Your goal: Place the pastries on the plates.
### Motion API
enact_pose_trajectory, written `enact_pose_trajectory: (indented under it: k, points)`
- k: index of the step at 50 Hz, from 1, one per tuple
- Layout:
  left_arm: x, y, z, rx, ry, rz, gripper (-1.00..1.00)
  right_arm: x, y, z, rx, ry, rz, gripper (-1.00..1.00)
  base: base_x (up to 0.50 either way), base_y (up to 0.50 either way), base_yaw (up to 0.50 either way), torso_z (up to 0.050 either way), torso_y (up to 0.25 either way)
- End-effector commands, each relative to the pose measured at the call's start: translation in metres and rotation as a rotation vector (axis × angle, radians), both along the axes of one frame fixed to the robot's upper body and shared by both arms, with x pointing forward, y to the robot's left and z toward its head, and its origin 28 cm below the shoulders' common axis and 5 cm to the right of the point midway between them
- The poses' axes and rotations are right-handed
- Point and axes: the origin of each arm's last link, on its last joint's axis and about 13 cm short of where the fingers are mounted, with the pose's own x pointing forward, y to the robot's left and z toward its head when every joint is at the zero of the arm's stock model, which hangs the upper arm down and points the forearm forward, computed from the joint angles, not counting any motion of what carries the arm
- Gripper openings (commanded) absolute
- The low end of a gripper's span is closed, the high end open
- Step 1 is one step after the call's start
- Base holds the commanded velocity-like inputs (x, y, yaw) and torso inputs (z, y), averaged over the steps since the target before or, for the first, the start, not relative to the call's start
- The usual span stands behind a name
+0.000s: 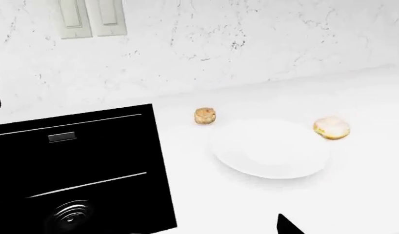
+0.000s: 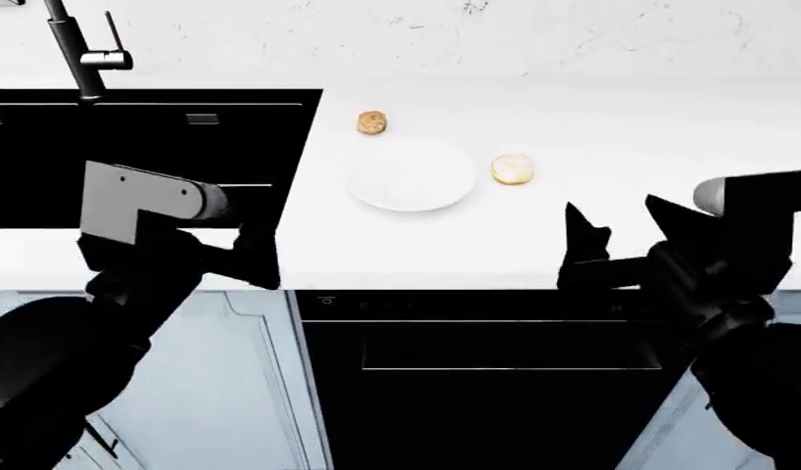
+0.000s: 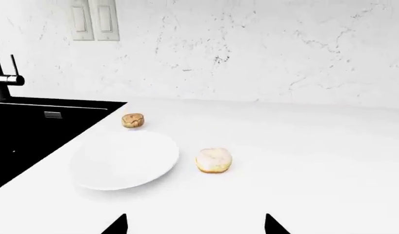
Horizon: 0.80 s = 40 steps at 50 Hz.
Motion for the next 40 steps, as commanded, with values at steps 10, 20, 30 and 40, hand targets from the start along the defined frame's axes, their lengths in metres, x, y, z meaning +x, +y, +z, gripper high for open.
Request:
enact_pose_trajectory:
  k: [10,20,30,40]
  points:
    - [0.04,0.013,0.101,0.136,0.05,-0.108,1.0,0.002,-0.014,0.068,-0.03,0.078,0.168,1.0,0.0,0.0,0.0,0.0,0.0]
    - [0.051,0.015,0.124,0.173,0.07,-0.096,1.0,-0.003,-0.015,0.061,-0.079,0.09,0.146,1.0,0.0,0.0,0.0,0.0,0.0]
    - [0.05,0.014,0.12,0.173,0.109,-0.12,1.0,0.0,-0.016,0.06,-0.129,0.084,0.147,1.0,0.21,0.0,0.0,0.0,0.0]
    - [0.049,0.015,0.116,0.177,0.114,-0.122,1.0,0.001,-0.018,0.061,-0.123,0.097,0.155,1.0,0.49,0.0,0.0,0.0,0.0]
